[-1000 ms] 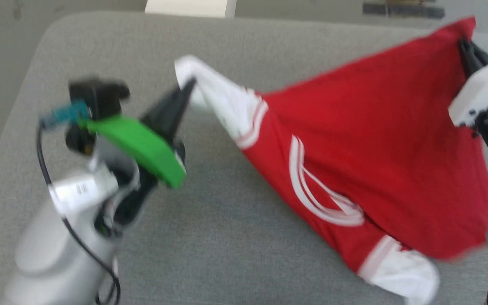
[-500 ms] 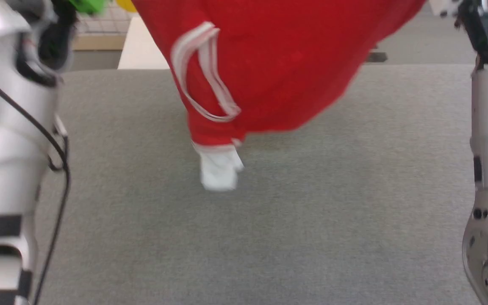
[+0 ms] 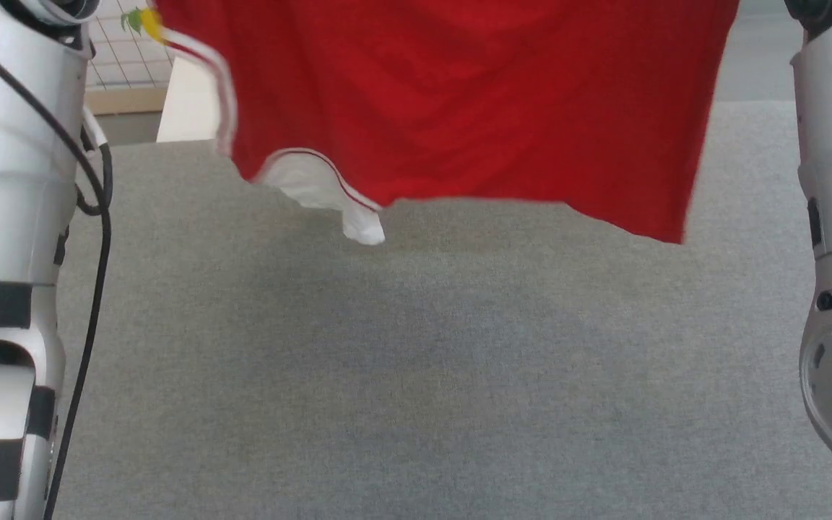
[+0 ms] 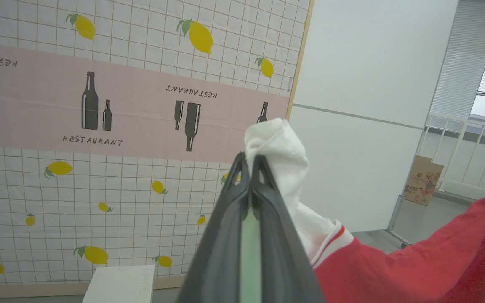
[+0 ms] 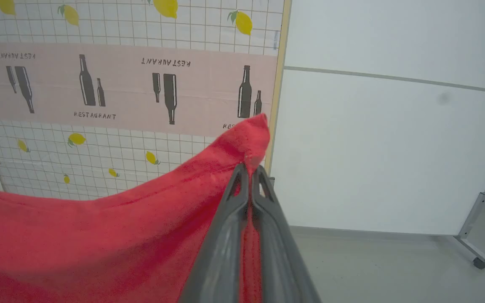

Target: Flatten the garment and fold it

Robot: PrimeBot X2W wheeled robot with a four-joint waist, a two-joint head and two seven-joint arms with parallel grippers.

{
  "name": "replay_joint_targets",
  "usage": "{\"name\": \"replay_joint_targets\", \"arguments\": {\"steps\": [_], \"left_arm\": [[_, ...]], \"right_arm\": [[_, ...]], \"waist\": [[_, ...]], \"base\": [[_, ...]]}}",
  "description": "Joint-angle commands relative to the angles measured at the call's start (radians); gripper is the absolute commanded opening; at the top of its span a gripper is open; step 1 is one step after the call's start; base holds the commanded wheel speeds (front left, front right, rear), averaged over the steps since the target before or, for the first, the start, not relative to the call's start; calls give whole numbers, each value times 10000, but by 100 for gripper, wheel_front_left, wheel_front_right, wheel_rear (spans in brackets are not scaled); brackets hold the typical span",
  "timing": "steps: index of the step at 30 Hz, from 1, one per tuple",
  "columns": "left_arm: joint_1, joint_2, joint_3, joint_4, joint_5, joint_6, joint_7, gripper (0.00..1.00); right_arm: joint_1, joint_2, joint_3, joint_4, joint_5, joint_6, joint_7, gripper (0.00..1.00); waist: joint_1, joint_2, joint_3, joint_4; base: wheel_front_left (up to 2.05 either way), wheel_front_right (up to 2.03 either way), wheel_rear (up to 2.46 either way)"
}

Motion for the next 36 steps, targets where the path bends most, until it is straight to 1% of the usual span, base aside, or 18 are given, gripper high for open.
{"name": "replay_joint_targets", "arguments": {"steps": [1,5,10,13,17,21,26,28,32,36], "left_arm": [[-262,-22,-29,106,105,-66,12,0],[-707,-53,-118,228,193,-69,63,0],[-1616,-267,-97,94,288,66,-127,0],[-2261,-447,-161,18,525,107,-597,0],[-3185,-780,-356,-35,1065,144,-1687,0],[-3978,-1003,-474,149,1321,-6,-2350,0],[-4637,-1028,-571,278,1635,-294,-3330,0],[-4500,-944,-650,311,1749,-500,-3659,0],[-3844,-729,-709,170,1654,-899,-3937,0],[-2839,-375,-896,-421,1300,-1147,-4009,0]], "right_arm": [[-224,38,-16,166,-117,-15,-85,0],[-694,51,-157,512,-197,-15,-100,0],[-1441,59,-491,626,-315,-15,-226,0],[-1929,61,-687,629,-392,-15,-467,0],[-2575,62,-1099,415,-879,-15,-850,0],[-3007,48,-1410,184,-1460,-15,-1426,0],[-3314,-234,-1559,-105,-2190,-15,-2364,0],[-3221,-364,-1500,-138,-2445,-15,-2874,0],[-2889,-634,-1135,57,-2723,-15,-3602,0],[-2521,-923,-449,320,-2457,-15,-4018,0]], "waist": [[0,-1,218,-75],[0,-1,841,-210],[0,-1,2127,-325],[0,-1,3029,-334],[0,-1,4365,-165],[0,-1,5427,24],[0,-1,6643,474],[0,-1,6928,641],[0,-1,7247,858],[0,-1,7207,1006]], "base": [[0,0,0],[0,0,0],[0,0,0],[0,0,0],[0,0,0],[0,0,0],[0,0,0],[0,0,0],[0,0,0],[0,0,0]]}}
